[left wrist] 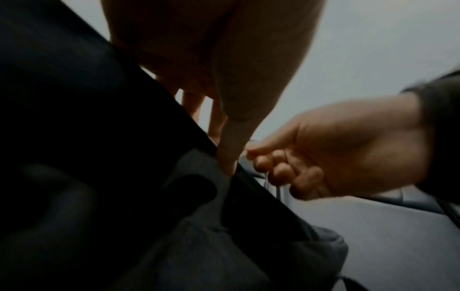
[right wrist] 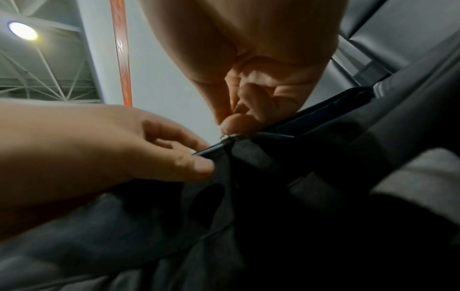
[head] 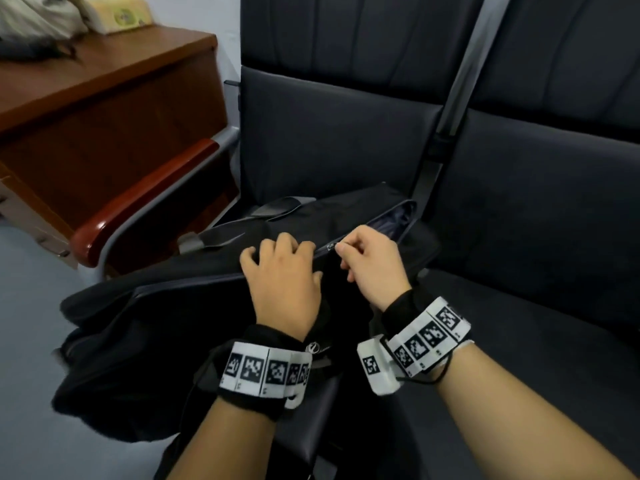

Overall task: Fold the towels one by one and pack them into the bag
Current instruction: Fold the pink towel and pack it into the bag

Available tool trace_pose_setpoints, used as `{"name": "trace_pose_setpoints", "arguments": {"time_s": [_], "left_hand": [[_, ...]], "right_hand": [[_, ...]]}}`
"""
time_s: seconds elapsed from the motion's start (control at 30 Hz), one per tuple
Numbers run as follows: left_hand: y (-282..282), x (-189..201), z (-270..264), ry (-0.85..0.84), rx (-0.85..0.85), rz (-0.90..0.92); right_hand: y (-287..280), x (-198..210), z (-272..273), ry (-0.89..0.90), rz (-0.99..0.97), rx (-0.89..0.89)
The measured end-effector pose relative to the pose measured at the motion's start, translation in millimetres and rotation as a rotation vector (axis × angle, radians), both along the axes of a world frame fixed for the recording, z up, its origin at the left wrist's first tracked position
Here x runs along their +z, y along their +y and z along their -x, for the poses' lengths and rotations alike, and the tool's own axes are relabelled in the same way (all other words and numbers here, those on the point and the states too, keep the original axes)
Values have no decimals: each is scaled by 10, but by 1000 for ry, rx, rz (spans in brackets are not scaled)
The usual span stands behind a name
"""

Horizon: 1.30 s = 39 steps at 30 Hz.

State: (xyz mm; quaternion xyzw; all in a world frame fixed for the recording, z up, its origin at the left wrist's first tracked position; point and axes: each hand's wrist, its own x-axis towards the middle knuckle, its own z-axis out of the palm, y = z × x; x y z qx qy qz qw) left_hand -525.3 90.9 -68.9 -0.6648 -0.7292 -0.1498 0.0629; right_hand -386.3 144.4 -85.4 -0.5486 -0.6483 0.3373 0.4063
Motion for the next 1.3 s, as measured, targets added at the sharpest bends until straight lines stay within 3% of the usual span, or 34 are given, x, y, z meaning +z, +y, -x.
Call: {"name": "trace_pose_setpoints", "arguments": {"time_s": [0.2,0.27,0.37,0.47,0.6,0.8,0.93,1.1,1.3], "left_hand": [[241,-163,-175,-69,-45,27],[213,-191,-97,-131,-38,-36],[187,-170,-18,-182,45,-78],[180,-97,-137,-158,96,-73],[347,-40,-486,-72,-48,-57],[784,-195,-1154,-21,-154,152],[795,-334,-1146,-144,-177,39],[640,-344,-1073,-211,-222,-138],[549,-209,-1133,-229,-214,-162]], "right_hand": [[124,-79,-328,-207,66,125],[265,-117,-559,-176,45,17],[514,-150,-964,5,44,-247],[622,-194,-1147,86,58,-344],[624,-197,-1152,116,34,-294],[617,-185,-1205,43,-13,-174],[724,-287,-1385,-45,-27,-187],[859,-514,-1510,95,136,-297],[911,-729,-1590,151,254,-318]]}}
